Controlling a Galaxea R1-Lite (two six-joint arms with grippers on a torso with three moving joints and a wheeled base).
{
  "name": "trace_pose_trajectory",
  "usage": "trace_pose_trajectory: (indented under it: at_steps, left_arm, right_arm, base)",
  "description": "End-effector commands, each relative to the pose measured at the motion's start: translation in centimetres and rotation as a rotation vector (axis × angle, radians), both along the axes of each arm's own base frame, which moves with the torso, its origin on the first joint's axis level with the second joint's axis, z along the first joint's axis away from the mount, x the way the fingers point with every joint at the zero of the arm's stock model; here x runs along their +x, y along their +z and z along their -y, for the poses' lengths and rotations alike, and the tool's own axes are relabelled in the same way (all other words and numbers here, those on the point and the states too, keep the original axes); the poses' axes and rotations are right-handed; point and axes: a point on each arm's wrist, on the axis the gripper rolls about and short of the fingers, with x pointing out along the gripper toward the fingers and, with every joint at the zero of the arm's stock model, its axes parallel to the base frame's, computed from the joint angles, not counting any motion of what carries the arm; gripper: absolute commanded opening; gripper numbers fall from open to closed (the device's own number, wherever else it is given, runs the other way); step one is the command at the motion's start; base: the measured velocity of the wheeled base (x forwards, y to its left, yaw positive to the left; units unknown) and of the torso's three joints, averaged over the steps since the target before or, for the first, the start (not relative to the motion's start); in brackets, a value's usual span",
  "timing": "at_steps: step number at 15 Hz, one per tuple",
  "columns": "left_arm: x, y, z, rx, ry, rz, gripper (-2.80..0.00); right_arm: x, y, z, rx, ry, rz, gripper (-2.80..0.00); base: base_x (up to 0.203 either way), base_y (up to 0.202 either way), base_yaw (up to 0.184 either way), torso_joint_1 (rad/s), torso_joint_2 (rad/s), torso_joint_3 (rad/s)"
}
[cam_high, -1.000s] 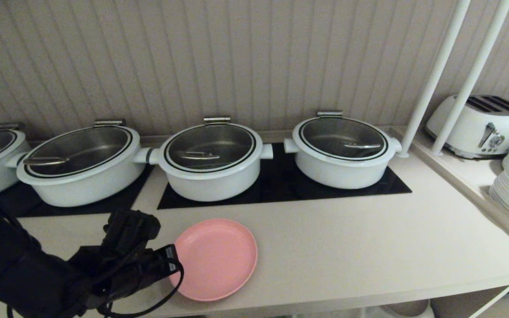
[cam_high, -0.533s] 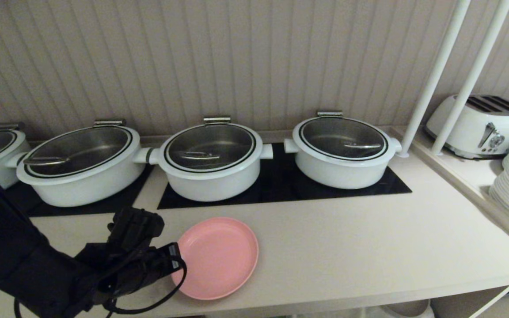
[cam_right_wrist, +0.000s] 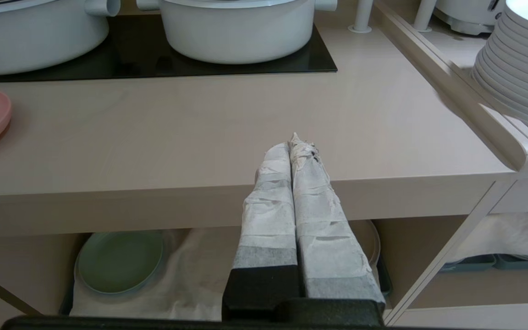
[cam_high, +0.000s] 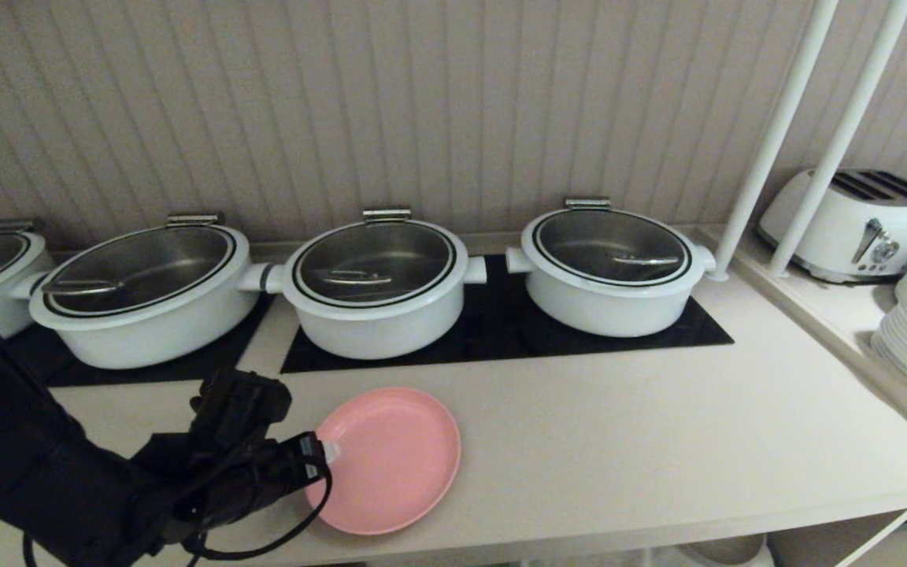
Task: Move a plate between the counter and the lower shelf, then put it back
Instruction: Put the plate, then pick up the plate
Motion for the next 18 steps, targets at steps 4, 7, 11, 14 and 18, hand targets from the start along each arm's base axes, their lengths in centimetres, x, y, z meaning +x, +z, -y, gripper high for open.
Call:
trace_pose_trajectory:
  at_steps: [4, 7, 11, 14, 18]
  left_arm:
    - [-0.5, 1.9, -0.2, -0.026, 0.002, 0.072, 0.0]
    - [-1.1, 2.8, -0.5, -0.032, 0.005, 0.097, 0.0]
    - [-2.1, 3.4, -1.0, -0.012, 0.033, 0.124, 0.0]
    - [-2.7, 4.3, -1.2, -0.014, 0.045, 0.164, -2.8]
    - [-4.0, 5.5, -1.8, 0.002, 0.03, 0.221, -2.8]
  right_arm:
    - [0.0, 0.0, 0.0, 0.0, 0.002, -0.002, -2.8]
    - [0.0, 0.0, 0.0, 0.0, 0.001, -0.002, -2.8]
    - [0.0, 0.0, 0.0, 0.0, 0.001, -0.002, -2.8]
    - [0.0, 0.0, 0.0, 0.0, 0.001, -0.002, -2.8]
    - [0.0, 0.0, 0.0, 0.0, 0.001, -0.002, -2.8]
  base:
    - [0.0, 0.0, 0.0, 0.0, 0.0, 0.0]
    - [0.0, 0.0, 0.0, 0.0, 0.0, 0.0]
    - [0.0, 0.0, 0.0, 0.0, 0.0, 0.0]
    - [0.0, 0.0, 0.0, 0.0, 0.0, 0.0]
    - [0.0, 0.0, 0.0, 0.0, 0.0, 0.0]
